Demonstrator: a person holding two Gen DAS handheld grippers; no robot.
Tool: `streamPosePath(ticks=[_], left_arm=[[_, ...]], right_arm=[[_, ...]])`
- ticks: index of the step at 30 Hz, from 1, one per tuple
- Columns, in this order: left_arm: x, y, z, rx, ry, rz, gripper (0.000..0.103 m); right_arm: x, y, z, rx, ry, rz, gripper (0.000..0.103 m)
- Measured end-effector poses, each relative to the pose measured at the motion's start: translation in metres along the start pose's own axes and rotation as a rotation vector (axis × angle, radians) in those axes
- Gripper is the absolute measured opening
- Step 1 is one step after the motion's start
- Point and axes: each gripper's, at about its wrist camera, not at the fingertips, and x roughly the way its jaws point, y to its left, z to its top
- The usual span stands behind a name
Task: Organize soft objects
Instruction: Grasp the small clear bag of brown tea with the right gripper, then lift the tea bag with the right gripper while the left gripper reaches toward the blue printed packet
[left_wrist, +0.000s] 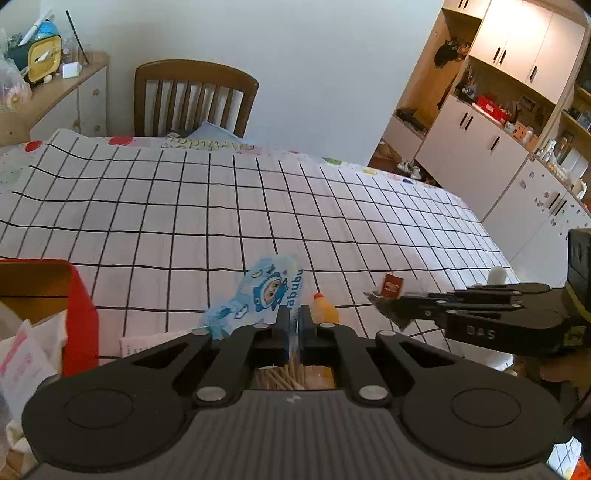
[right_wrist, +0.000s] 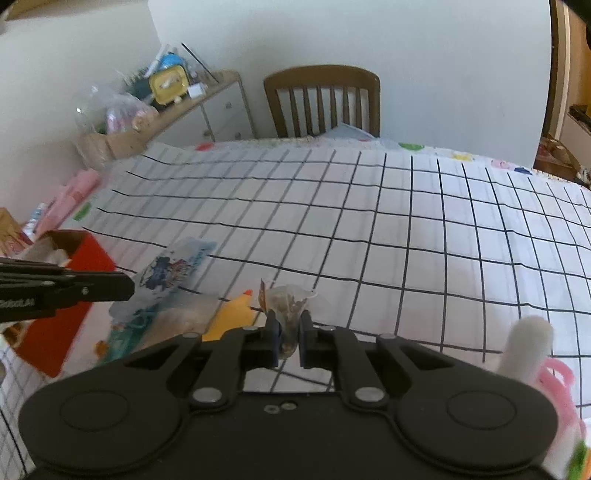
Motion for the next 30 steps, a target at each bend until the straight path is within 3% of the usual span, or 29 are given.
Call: streamPosePath(ticks=[9, 13, 28, 30], left_arm=[[-0.027, -0.01, 0.003, 0.049, -0.025, 0.01, 0.003], [-0.029, -0.008, 0.007, 0.054, 0.005, -0.004, 0.003], [0.002, -0.002, 0.014, 0.066, 0.074, 0.032, 0.007], [0.008, 0.0, 0.015, 0.066, 0.079, 0.043, 0.015]], right_arm=[[-0.032, 0.023, 0.001, -0.004, -0.031, 0.066, 0.009], [-0.04, 0.035, 0.0, -0.038, -0.038, 0.077, 0.009], [-0.047, 0.029, -0.012, -0.01, -0.031, 0.068, 0.009], [-0.045, 0.028, -0.013, -0.008, -0.028, 0.067, 0.009]])
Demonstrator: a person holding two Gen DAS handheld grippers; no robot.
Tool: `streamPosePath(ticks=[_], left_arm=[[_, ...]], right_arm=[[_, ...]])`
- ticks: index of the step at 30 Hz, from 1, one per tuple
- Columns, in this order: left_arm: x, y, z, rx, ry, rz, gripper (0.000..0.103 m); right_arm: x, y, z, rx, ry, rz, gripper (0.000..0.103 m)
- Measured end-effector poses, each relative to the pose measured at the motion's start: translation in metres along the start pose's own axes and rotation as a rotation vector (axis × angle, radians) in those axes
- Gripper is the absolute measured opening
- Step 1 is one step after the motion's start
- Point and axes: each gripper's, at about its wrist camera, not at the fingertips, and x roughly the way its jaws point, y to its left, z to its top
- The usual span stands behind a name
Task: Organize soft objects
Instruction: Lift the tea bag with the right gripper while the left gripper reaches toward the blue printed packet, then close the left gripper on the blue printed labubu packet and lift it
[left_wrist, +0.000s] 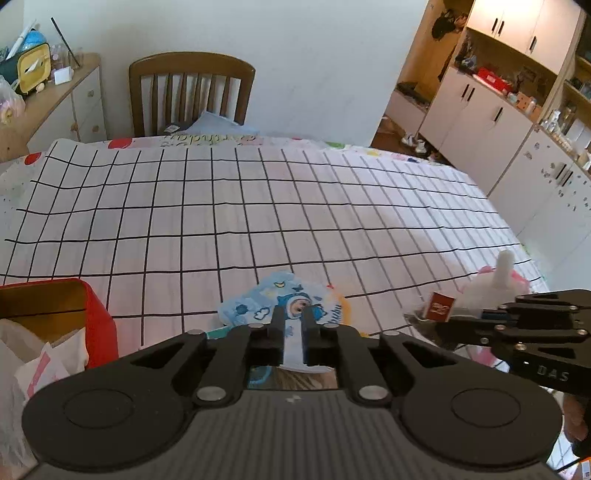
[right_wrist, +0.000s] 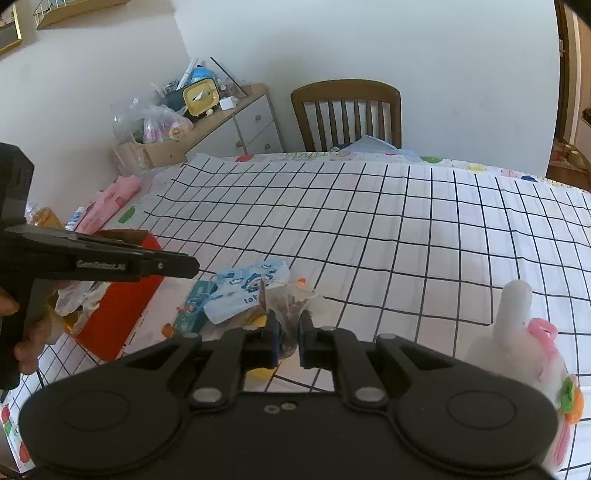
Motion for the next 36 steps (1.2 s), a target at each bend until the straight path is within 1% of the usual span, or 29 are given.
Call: streamPosePath(ticks=[1, 2, 3, 4, 5, 8, 11, 15, 16, 17, 20, 22, 26, 33, 35, 36], left_arm=[[0.002, 0.001, 0.0, -0.001, 0.002, 0.003, 0.02], [0.005, 0.002, 0.0, -0.001, 0.0, 0.01, 0.035], [0.007, 0.002, 0.0, 0.001, -0.004, 0.022, 0.058], [0.009, 0.002, 0.001, 0.003, -0.007, 0.026, 0.07], [0.011, 0.003, 0.001, 0.003, -0.011, 0.027, 0.076], [0.021, 0.007, 0.004, 0.0, -0.003, 0.047, 0.076], [0.032, 0.011, 0.009, -0.023, 0.014, 0.03, 0.076], [0.048, 0.01, 0.015, -0.03, 0.036, 0.043, 0.077], [0.05, 0.01, 0.016, -0.031, 0.035, 0.047, 0.078], [0.053, 0.01, 0.017, -0.039, 0.033, 0.046, 0.082], [0.06, 0.013, 0.02, -0.079, 0.031, 0.025, 0.083], [0.064, 0.013, 0.021, -0.085, 0.029, 0.031, 0.084], [0.073, 0.012, 0.024, -0.076, 0.041, 0.075, 0.094], [0.098, 0.015, 0.026, -0.099, 0.122, 0.116, 0.095], [0.103, 0.016, 0.024, -0.126, 0.141, 0.109, 0.096], [0.103, 0.015, 0.024, -0.131, 0.133, 0.107, 0.096]], right_arm=[[0.002, -0.001, 0.0, 0.0, 0.002, -0.001, 0.009], [0.003, -0.002, 0.0, 0.001, 0.005, -0.001, 0.009], [0.005, -0.003, 0.0, 0.002, 0.008, -0.002, 0.009], [0.006, -0.003, 0.0, 0.004, 0.009, -0.002, 0.009], [0.007, -0.004, 0.0, 0.006, 0.011, -0.001, 0.009], [0.012, -0.007, 0.002, 0.008, 0.017, 0.001, 0.009], [0.016, -0.011, 0.003, 0.01, 0.024, 0.004, 0.009], [0.022, -0.017, 0.004, 0.022, 0.03, 0.004, 0.009], [0.022, -0.018, 0.003, 0.025, 0.032, 0.006, 0.009], [0.023, -0.02, 0.003, 0.028, 0.033, 0.006, 0.009], [0.027, -0.023, 0.004, 0.036, 0.036, 0.01, 0.009], [0.028, -0.025, 0.004, 0.039, 0.038, 0.012, 0.009], [0.031, -0.03, 0.004, 0.049, 0.042, 0.012, 0.009], [0.036, -0.034, 0.003, 0.066, 0.048, 0.011, 0.009], [0.037, -0.035, 0.002, 0.068, 0.05, 0.011, 0.009], [0.037, -0.035, 0.002, 0.068, 0.051, 0.011, 0.009]])
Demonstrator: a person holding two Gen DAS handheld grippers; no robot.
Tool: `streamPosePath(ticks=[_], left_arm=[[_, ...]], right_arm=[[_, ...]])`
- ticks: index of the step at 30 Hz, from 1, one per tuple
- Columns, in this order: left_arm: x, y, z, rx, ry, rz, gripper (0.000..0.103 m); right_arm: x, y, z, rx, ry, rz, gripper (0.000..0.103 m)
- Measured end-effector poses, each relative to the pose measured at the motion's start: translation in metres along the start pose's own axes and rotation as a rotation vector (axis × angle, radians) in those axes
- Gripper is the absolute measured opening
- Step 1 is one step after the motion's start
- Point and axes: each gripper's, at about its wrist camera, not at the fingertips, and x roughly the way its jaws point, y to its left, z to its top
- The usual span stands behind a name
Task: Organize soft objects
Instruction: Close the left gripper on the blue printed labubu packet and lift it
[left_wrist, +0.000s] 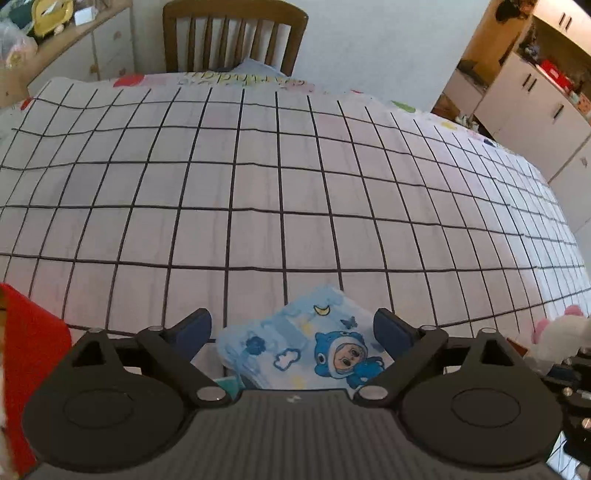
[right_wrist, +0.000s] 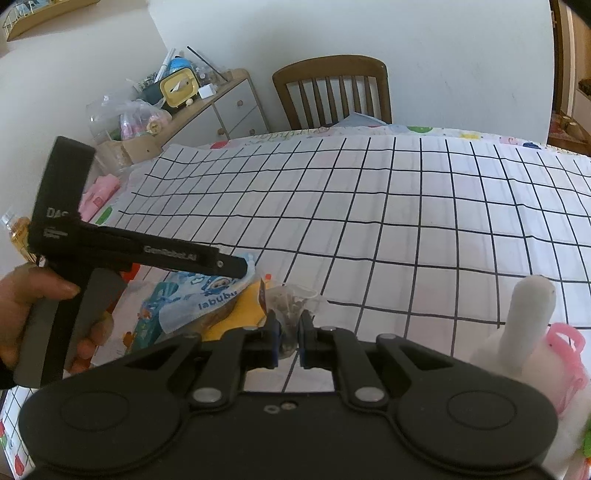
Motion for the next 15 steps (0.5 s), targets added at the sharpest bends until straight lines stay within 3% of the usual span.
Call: streamPosePath(ticks=[8, 10, 12, 15], left_arm=[[0.0, -0.015, -0.009, 0.077, -0.015, 0.055, 0.092], [-0.002, -0.019, -0.011, 0.094, -0.023, 0.079, 0.081], [-0.004, -0.024, -0.013, 0.139, -0.035, 0.11, 0.06], [-0.006, -0.026, -0.015, 0.174, -0.047, 0.103, 0.044]], right_arm=[[0.002, -0.003, -0.002, 0.014, 0.006, 0.0, 0.009], [0.003, -0.004, -0.002, 0.014, 0.008, 0.0, 0.009], [0.003, -0.004, -0.002, 0.015, 0.009, 0.0, 0.009], [0.003, -0.004, -0.003, 0.019, 0.011, 0.0, 0.009]])
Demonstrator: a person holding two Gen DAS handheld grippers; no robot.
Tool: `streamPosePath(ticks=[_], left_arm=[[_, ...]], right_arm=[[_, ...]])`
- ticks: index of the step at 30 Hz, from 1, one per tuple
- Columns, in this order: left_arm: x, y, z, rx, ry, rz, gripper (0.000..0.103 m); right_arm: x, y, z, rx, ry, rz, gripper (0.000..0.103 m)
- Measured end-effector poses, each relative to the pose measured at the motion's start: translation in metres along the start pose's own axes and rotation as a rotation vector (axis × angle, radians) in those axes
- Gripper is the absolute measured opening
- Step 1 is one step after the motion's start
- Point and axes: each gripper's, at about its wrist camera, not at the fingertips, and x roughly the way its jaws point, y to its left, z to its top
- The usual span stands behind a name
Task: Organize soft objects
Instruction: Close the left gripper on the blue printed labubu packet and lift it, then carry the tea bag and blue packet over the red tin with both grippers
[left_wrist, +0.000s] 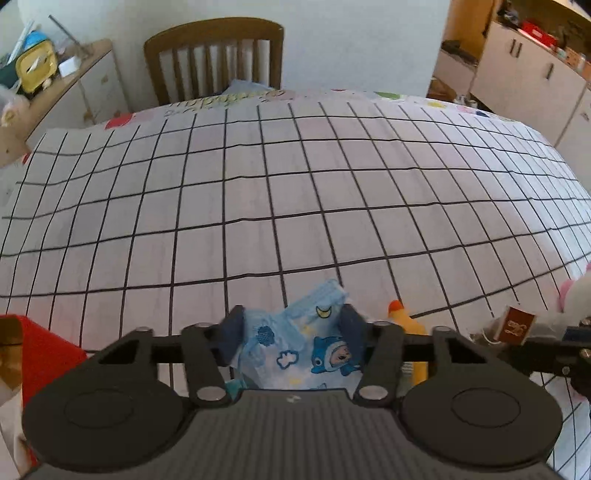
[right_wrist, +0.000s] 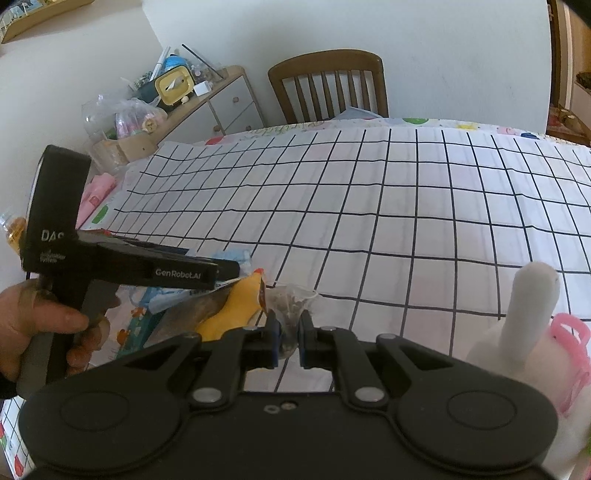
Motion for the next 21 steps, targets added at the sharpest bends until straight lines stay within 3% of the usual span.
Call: streamPosePath(ticks=[2, 7, 21], left_arm=[[-0.003, -0.003, -0.001, 0.016, -0.009, -0.02, 0.029], [-0.007, -0.004, -0.001, 0.032, -0.031, -0.051, 0.008], [-0.056, 0.021, 0.004, -0.004, -0.112, -0.095, 0.007]], right_arm=[[0.001, 0.0, -0.001, 0.001, 0.002, 0.0, 0.009], [0.0, 0.0, 0.0, -0.002, 0.002, -0.004, 0.009], [-0.014, 0.007, 0.001, -0.014, -0.028, -0.01, 0.009]])
